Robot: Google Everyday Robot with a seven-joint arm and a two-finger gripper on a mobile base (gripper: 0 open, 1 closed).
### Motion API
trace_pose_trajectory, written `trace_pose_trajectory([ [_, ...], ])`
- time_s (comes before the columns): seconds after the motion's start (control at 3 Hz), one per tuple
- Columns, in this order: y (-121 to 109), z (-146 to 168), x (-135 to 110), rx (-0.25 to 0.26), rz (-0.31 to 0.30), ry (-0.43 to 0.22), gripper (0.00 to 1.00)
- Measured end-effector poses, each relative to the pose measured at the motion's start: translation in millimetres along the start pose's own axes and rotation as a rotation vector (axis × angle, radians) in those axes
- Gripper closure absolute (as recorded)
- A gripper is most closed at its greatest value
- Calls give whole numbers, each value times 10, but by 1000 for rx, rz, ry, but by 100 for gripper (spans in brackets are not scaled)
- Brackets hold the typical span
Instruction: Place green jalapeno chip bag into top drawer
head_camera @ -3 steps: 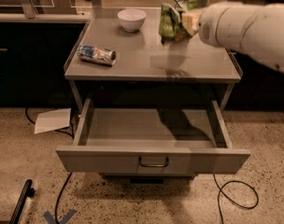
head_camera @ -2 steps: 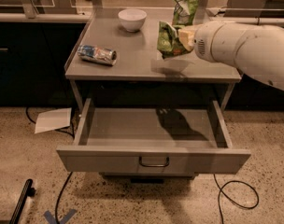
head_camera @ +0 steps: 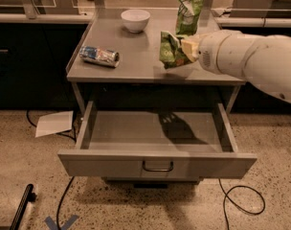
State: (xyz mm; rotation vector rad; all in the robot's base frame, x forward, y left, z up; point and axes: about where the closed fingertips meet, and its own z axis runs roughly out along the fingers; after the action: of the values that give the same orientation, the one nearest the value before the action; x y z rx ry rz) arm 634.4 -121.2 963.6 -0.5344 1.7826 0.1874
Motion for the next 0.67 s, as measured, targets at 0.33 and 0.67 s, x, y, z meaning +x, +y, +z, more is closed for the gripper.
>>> trace_pose_trajectory([
  [0.33,218,-389,363,0,64,40,100],
  [0.67,349,-686,772,32,159,56,100],
])
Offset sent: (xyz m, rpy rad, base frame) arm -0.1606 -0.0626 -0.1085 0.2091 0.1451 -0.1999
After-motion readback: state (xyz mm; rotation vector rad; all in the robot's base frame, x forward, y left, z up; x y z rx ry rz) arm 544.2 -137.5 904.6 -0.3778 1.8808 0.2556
